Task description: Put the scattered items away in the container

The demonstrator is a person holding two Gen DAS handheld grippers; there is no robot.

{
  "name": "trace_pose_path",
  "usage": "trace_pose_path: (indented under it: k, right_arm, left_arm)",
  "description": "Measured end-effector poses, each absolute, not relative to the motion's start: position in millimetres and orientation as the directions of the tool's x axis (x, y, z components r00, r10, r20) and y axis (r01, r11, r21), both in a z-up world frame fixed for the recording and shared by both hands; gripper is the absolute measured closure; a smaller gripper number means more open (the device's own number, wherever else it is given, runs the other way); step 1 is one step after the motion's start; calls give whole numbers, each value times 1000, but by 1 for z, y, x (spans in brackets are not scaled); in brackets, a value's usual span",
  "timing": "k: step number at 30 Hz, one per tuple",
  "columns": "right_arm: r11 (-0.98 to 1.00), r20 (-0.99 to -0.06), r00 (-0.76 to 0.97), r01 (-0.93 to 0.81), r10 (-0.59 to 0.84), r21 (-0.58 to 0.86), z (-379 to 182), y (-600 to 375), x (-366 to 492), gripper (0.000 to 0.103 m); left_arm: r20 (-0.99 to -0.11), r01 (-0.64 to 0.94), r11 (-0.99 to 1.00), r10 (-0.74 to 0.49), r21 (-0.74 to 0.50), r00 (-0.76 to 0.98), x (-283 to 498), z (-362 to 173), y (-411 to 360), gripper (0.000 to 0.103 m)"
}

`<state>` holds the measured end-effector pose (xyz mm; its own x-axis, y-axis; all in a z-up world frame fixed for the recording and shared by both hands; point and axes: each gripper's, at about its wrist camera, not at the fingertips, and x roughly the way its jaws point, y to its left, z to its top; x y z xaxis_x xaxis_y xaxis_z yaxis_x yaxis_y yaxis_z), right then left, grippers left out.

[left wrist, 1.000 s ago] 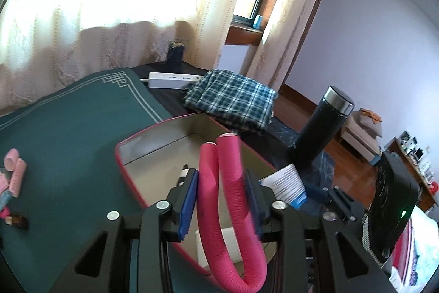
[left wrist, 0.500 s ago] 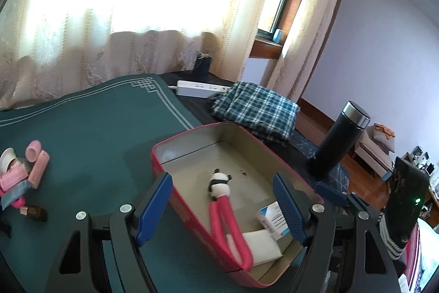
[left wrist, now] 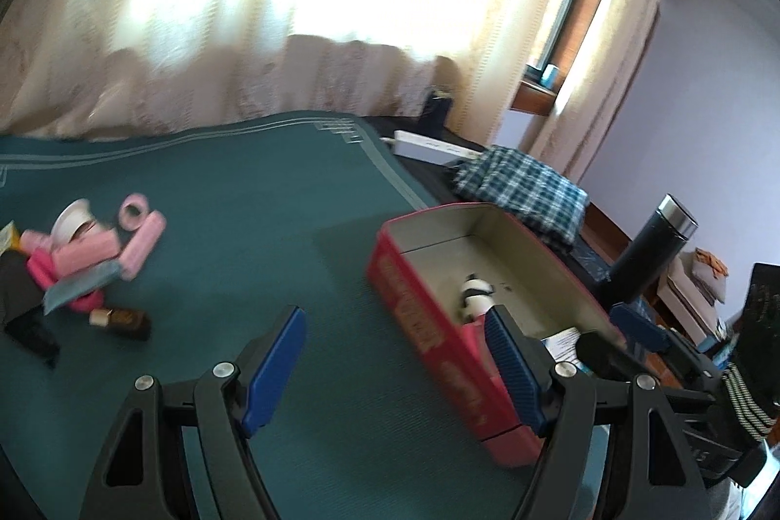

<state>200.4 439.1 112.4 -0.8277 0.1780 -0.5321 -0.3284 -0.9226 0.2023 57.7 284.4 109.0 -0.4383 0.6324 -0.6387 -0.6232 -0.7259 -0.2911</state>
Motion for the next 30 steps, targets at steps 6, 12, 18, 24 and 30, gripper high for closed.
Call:
trace_pose_path:
  k: [6, 12, 18, 24, 30]
  right_arm:
    - [-950, -539, -834, -252, 116, 185, 113, 400, 179, 11]
    - [-972, -565, -824, -162, 37, 172, 105, 357, 155, 11]
    - [-981, -614, -788, -80, -47, 177, 86, 320, 132, 11]
    - [-979, -660, -745, -41, -102, 199, 67, 304, 113, 11]
    - [-973, -681, -719, -31, -137, 228, 53, 303, 100, 10]
  left_arm:
    - [-663, -549, -783, 580, -292, -474, 44, 95, 240, 26]
    - [-687, -458, -842, 513, -286, -515, 23, 76, 191, 26]
    - [-716, -344, -896, 434, -281, -547, -4, 57, 142, 26]
    - [-736, -191, -942, 336, -277, -587, -36, 41, 89, 26]
    - [-752, -87, -963, 254, -255, -608, -72, 36, 56, 26]
